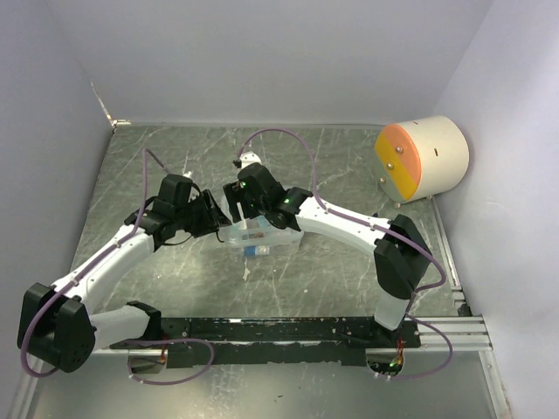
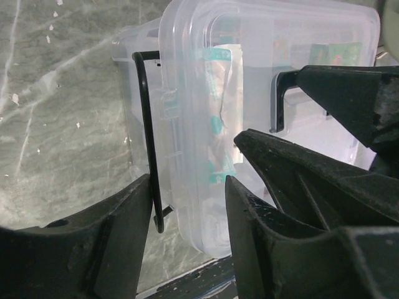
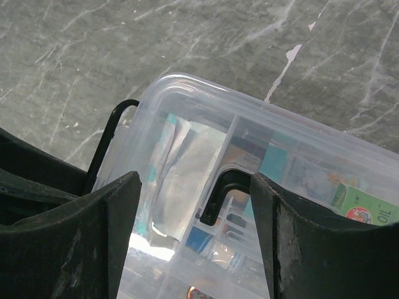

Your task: Organize the medicine kit

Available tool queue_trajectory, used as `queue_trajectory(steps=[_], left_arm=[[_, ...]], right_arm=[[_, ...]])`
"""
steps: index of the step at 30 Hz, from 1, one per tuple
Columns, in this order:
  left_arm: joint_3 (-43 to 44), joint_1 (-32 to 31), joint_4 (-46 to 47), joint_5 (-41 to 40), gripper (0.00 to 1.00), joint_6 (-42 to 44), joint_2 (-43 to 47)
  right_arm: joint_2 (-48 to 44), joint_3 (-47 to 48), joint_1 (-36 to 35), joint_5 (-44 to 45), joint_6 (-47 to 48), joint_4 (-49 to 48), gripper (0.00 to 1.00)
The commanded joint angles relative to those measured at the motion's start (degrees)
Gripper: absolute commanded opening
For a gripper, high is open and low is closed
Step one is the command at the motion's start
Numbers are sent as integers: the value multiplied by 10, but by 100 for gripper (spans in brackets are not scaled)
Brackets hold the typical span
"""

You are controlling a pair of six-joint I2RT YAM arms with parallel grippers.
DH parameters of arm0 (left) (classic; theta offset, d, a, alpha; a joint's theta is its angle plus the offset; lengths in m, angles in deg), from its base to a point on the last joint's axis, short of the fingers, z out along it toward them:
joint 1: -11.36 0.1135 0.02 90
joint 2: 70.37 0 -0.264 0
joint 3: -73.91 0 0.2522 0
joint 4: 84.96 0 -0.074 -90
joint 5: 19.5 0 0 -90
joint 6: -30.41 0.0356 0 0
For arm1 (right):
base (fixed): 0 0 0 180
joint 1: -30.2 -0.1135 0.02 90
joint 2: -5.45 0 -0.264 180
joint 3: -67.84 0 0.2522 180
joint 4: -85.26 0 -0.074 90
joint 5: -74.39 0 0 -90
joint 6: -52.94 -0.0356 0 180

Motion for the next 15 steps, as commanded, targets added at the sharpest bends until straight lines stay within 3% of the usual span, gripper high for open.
queue_trajectory(steps=[1,5,11,15], left_arm=[[19,-15,-37,-58,62,24,-15],[16,-19,-34,-60,65,25,-25],[36,-31,-52,-77,55,33,-28],[55,-48,-82,-120,57,42,-34]], right_arm=[[58,-41,-2,-28,-21,94,70],[59,-42,-2,-29,-21,93,70],[60,-45,-1,-29,-22,90,70],[61,-48,-2,-31,-23,87,70]])
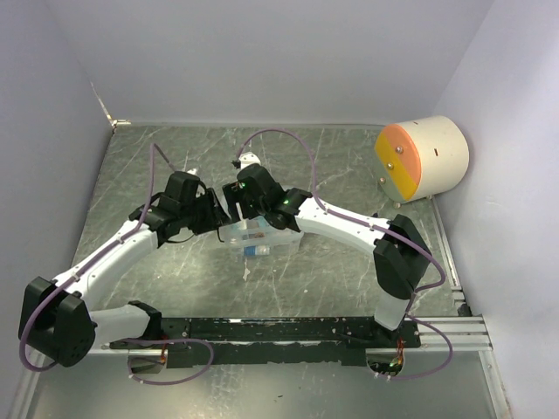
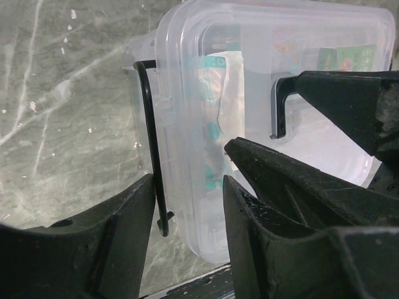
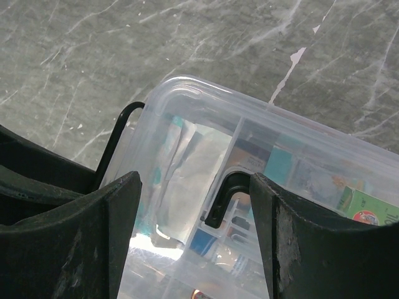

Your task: Organize the medicine kit

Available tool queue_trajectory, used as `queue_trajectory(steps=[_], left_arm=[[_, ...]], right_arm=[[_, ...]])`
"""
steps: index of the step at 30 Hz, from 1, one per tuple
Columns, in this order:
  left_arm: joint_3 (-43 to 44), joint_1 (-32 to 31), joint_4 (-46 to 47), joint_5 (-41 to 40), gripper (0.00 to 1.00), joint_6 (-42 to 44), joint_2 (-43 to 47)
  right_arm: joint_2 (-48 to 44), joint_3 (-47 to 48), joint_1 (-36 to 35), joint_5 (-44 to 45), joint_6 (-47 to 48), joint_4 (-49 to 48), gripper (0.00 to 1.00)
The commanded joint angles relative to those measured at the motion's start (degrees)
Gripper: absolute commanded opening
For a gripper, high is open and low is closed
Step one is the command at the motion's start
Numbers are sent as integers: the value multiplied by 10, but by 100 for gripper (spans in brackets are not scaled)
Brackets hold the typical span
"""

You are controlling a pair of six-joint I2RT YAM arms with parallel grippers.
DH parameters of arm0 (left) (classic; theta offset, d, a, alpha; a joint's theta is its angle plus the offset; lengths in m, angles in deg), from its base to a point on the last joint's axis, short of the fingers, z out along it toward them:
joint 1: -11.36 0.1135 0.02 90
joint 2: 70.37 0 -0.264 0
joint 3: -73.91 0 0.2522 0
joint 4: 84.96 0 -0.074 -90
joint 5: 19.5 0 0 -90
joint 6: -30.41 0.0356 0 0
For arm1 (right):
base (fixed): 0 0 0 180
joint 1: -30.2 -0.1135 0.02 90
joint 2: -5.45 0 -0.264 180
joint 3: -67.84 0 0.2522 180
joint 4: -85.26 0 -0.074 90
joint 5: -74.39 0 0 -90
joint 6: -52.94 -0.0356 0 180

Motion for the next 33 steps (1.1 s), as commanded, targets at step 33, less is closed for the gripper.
queue_trajectory(steps=[33], left_arm=[[94,-59,-91,-139,66,37,2]], right_arm=[[-30,19,34,7,-37,105,70]])
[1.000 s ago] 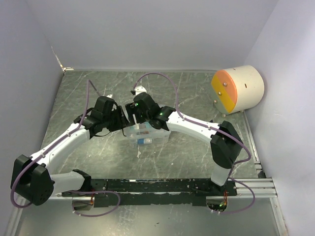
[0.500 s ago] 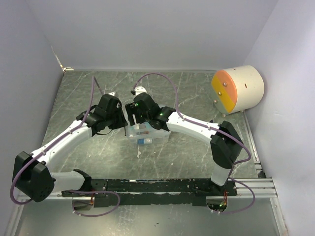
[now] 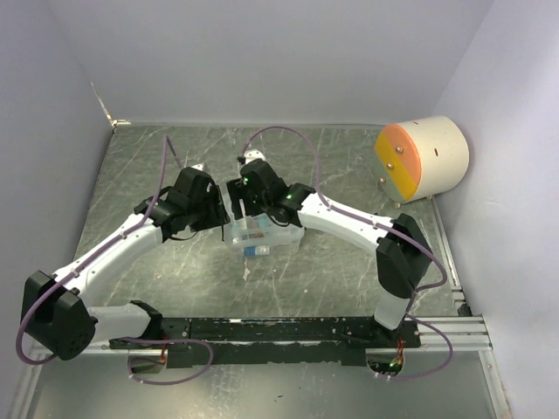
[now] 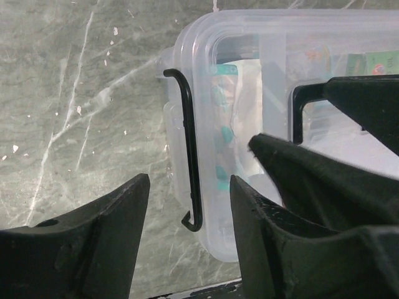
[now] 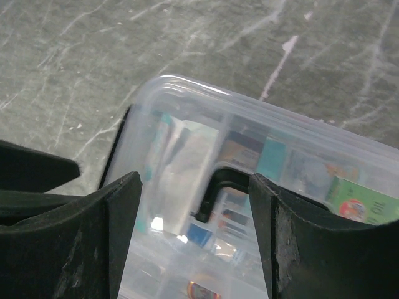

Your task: Organize the medicine kit

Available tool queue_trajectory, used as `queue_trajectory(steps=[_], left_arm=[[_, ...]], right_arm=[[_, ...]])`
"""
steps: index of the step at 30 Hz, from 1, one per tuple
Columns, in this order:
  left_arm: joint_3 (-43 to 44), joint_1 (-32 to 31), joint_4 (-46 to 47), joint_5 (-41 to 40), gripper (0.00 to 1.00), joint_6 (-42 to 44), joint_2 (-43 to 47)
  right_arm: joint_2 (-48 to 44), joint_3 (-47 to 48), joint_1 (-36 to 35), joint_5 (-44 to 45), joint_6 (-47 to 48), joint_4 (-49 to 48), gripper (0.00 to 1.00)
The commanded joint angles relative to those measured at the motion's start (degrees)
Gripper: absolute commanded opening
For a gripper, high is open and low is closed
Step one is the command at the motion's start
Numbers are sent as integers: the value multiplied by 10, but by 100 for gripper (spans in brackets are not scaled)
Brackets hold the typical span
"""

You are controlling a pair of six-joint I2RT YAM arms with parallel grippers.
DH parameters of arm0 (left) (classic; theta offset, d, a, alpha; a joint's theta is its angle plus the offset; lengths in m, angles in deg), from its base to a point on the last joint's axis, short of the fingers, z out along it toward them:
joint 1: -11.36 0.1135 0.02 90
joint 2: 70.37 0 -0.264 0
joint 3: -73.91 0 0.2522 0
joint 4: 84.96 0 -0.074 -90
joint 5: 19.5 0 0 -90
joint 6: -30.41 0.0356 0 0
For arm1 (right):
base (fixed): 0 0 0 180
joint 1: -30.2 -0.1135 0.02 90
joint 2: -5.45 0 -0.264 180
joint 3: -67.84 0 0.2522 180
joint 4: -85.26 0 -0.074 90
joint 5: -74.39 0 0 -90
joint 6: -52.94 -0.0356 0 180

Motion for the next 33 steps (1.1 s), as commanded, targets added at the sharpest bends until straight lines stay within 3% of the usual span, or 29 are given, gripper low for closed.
queue_trajectory(steps=[1,5,10,18,28,33], left_arm=[[22,-6,0,-18,69,5,38],[1,-5,24,-19,80,-2,68],[-17,-6,37,-8,83,-10,75],[-26,-5,77,31,64,-28,28],[-2,-4,101,52,52,-7,-30],[15,-3,125,84,50,14,-58]], right_arm=[[-42,-5,35,12,-23,72,70],[-117,-60,66,39,-46,42,71],[-207,-165,125,45,-68,22,75],[-239,-261,179,-45,-61,16,73],[-240,-307,186,-138,-98,-17,47],[-249,-331,185,-173,-136,-51,41]])
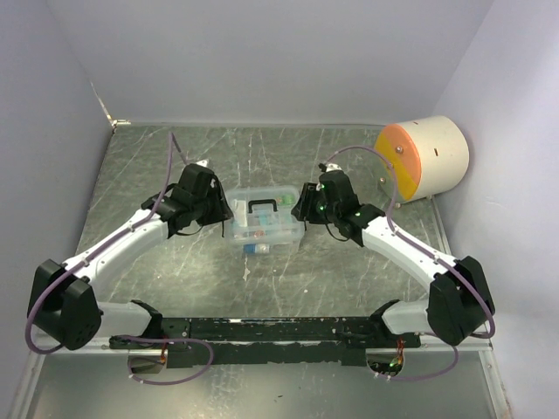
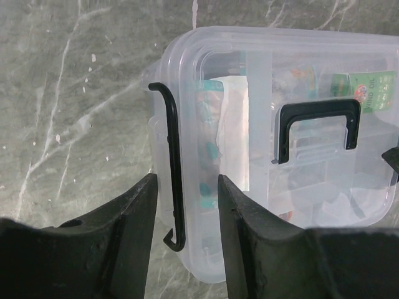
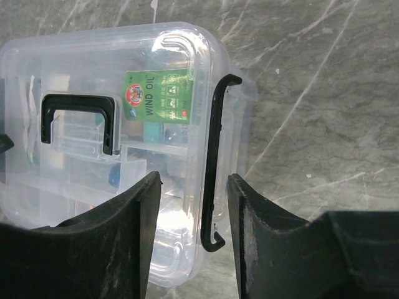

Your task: Organize the medicine kit

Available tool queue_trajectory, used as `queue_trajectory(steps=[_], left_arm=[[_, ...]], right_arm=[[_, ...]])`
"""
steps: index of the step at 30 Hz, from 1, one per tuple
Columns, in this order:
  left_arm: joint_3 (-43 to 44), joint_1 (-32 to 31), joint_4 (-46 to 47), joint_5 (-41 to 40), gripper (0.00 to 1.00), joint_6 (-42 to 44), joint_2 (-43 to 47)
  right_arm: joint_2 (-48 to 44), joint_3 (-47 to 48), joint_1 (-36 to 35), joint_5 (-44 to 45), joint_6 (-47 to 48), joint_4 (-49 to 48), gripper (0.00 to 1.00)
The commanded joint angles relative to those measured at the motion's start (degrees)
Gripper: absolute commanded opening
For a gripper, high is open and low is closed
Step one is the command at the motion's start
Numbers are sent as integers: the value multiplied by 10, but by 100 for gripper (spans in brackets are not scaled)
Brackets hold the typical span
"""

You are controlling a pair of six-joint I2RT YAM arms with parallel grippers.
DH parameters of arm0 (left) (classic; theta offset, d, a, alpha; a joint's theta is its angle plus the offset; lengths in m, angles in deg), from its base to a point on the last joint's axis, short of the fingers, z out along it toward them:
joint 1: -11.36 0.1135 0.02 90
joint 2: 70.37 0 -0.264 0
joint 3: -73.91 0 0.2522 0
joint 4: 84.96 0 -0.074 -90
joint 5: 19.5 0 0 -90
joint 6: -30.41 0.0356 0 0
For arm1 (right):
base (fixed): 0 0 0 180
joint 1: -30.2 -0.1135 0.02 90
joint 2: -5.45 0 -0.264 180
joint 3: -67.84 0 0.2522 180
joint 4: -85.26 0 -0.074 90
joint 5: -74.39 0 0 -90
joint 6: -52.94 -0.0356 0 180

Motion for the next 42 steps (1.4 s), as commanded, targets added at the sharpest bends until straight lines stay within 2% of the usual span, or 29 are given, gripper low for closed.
queue_trajectory(steps=[1,5,7,12,16,18,25,32,37,42], left_arm=[[26,-7,64,71,50,25,-38],[46,-6,61,75,51,37,-54],[61,-6,36,38,60,38,-51],[103,-6,-24,-63,80,71,-11],[128,-6,-60,-98,87,111,42],[130,-5,-84,-115,94,121,76],[103,-6,-132,-145,97,132,251],[111,-6,-184,-160,95,157,409],[143,-6,-228,-178,95,187,462],[165,-5,-234,-178,98,222,490]], right_arm=[[3,-32,-9,-71,-41,-5,41],[1,-18,-9,-63,-58,-6,40],[-4,-1,-8,-33,-55,12,44],[-26,52,-7,71,-21,80,61],[-53,100,0,115,33,139,77],[-76,109,1,134,58,166,84],[-212,87,1,201,80,254,95],[-382,89,1,235,103,305,97],[-448,120,0,286,114,340,100],[-472,140,1,316,122,351,100]])
